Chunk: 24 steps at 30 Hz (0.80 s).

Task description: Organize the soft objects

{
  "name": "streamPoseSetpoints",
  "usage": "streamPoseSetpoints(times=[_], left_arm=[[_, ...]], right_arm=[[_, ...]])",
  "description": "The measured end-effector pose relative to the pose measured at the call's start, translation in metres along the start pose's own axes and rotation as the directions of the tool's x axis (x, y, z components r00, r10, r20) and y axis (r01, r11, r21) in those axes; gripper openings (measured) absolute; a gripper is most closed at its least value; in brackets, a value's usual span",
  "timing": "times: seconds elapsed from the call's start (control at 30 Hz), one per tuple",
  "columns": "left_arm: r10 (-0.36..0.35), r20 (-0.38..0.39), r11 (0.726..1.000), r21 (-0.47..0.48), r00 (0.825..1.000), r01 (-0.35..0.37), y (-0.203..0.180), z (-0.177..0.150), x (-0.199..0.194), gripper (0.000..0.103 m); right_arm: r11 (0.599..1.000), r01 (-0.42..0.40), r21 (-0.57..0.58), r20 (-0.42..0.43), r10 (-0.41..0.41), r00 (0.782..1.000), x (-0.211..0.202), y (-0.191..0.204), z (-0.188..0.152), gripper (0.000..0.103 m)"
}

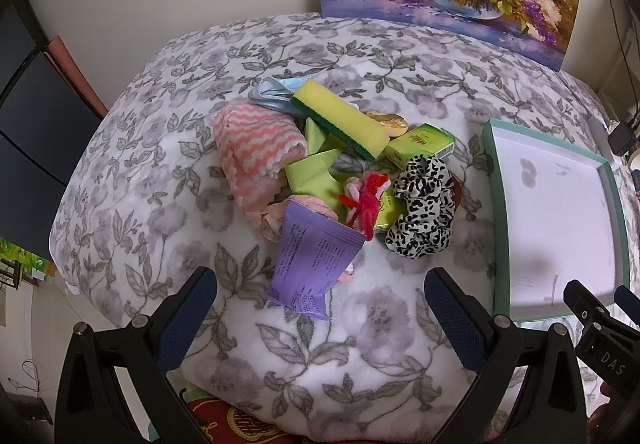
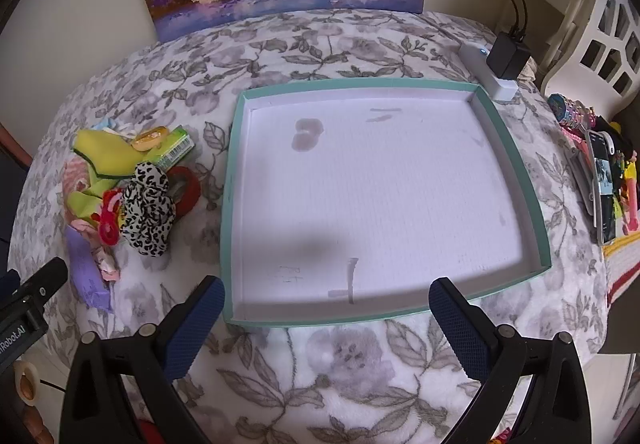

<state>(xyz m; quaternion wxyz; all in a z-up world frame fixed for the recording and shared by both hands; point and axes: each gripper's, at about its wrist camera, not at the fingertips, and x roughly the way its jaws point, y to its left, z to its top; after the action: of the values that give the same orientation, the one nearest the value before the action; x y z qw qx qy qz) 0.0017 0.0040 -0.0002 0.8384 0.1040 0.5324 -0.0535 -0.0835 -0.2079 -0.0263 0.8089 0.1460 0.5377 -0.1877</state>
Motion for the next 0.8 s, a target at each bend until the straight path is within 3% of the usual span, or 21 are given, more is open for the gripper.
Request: streamPoseSetpoints(times=[0.8], left_arm=[[0.015,-0.006,1.000,-0.007,1.000,-0.015,0.0008,-0.0003,0.0010,0.103]], right_arm=[[1.000,0.007,-0.013,-0.015,-0.008,1.000,0.0003,0.0012,0.0002,0.103]])
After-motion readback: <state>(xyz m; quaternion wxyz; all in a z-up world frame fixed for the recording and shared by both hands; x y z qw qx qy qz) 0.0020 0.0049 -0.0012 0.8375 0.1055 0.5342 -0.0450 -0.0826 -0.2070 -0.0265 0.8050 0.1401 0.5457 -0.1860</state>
